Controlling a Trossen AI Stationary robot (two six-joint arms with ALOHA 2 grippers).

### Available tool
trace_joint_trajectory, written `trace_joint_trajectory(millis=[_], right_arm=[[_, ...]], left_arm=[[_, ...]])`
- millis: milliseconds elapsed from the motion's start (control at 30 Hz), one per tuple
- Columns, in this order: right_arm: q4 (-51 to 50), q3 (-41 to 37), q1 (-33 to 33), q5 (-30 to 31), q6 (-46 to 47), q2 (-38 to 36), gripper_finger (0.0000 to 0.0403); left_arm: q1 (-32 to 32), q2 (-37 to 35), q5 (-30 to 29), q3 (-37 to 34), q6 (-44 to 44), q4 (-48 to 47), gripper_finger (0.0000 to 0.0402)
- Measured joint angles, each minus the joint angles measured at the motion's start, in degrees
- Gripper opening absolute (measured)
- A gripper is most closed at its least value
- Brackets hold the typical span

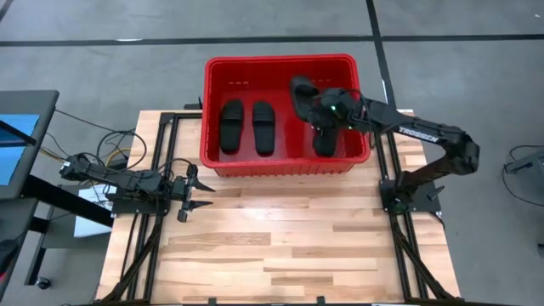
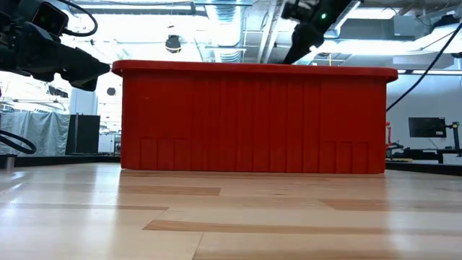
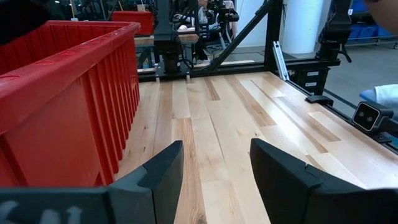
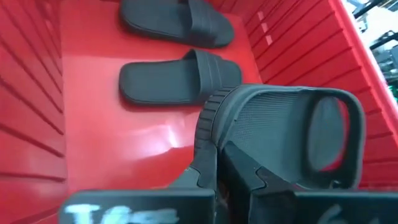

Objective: Pick and place slides into bin
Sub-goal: Put the slide into the bin

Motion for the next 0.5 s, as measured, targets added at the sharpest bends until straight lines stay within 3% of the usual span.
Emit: trace_joint_trajectory(millis=[500], right_arm=[[1.2,0.0,-6.3,-4.1,-6.2,9.2,0.0000]], left_arm=[[0.0,0.0,0.0,0.0,0.0,0.0,0.0178]])
